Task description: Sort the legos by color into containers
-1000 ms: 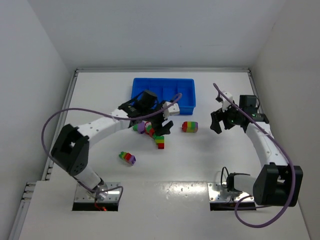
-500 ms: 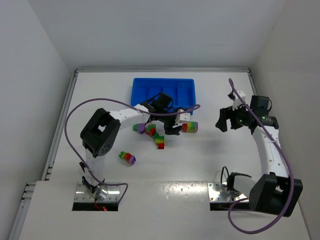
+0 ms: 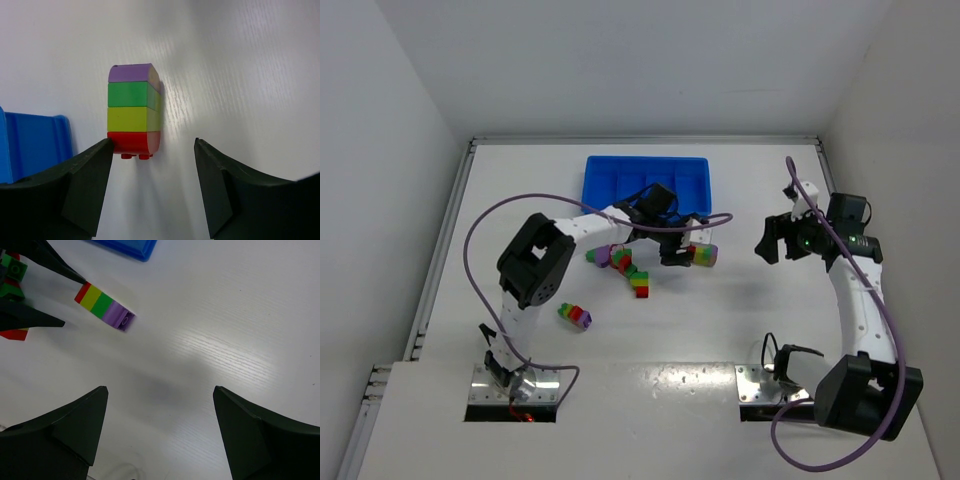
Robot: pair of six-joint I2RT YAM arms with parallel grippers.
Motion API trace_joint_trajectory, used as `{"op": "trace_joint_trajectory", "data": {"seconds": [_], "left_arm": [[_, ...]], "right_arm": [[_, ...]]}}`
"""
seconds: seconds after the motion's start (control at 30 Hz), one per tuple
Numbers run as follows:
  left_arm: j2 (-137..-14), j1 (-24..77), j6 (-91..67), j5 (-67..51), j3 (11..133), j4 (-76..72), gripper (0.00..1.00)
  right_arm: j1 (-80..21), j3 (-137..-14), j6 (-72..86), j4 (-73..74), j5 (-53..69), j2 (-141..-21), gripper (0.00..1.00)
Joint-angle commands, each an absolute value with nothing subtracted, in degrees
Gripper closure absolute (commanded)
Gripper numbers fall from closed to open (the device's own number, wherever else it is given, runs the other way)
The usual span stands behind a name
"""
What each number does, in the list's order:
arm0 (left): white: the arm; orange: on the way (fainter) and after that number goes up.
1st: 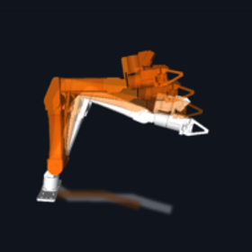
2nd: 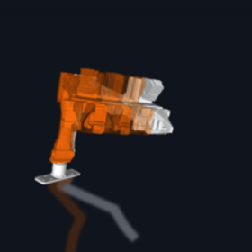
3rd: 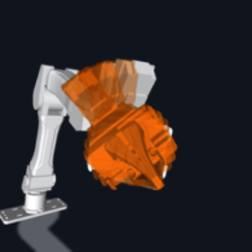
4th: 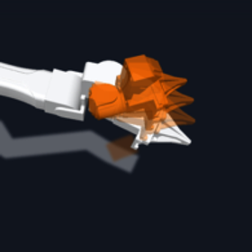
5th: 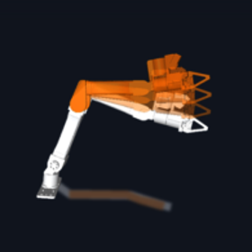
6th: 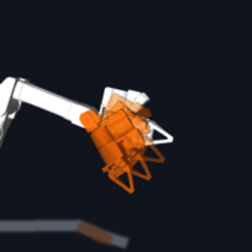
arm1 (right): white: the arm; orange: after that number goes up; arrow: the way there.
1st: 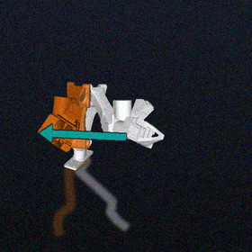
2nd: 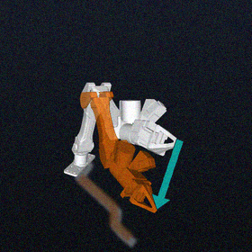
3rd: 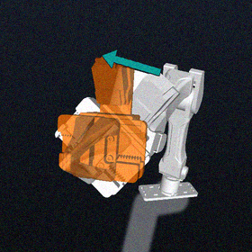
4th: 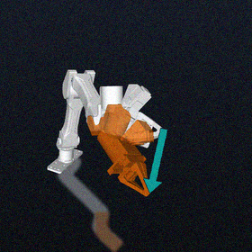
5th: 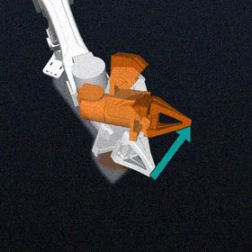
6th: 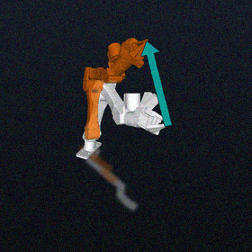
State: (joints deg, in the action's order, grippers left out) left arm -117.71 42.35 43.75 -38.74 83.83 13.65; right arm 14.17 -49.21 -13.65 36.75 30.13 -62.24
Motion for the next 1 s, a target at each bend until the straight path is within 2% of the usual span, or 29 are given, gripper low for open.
{"op": "trace_joint_trajectory", "data": {"seconds": [0.0,0.37,0.5,0.67,0.97], "left_arm": [[-119.26,43.33,45.35,-40.43,87.00,11.87,0.29],[-121.38,43.33,42.10,-37.35,89.47,8.88,0.29],[-120.24,43.33,42.63,-36.83,86.93,7.21,0.29],[-120.23,42.80,44.38,-36.83,86.40,5.98,0.23],[-125.41,41.57,52.20,-38.40,94.82,11.60,0.22]], "right_arm": [[14.50,-50.71,-13.27,36.74,32.07,-61.26,0.14],[15.03,-51.77,-13.27,36.21,32.61,-62.40,0.14],[15.03,-51.77,-13.27,35.69,33.13,-62.92,0.14],[15.03,-51.24,-13.27,35.16,33.13,-63.45,0.14],[15.03,-51.77,-13.27,35.16,33.66,-64.07,0.14]]}}
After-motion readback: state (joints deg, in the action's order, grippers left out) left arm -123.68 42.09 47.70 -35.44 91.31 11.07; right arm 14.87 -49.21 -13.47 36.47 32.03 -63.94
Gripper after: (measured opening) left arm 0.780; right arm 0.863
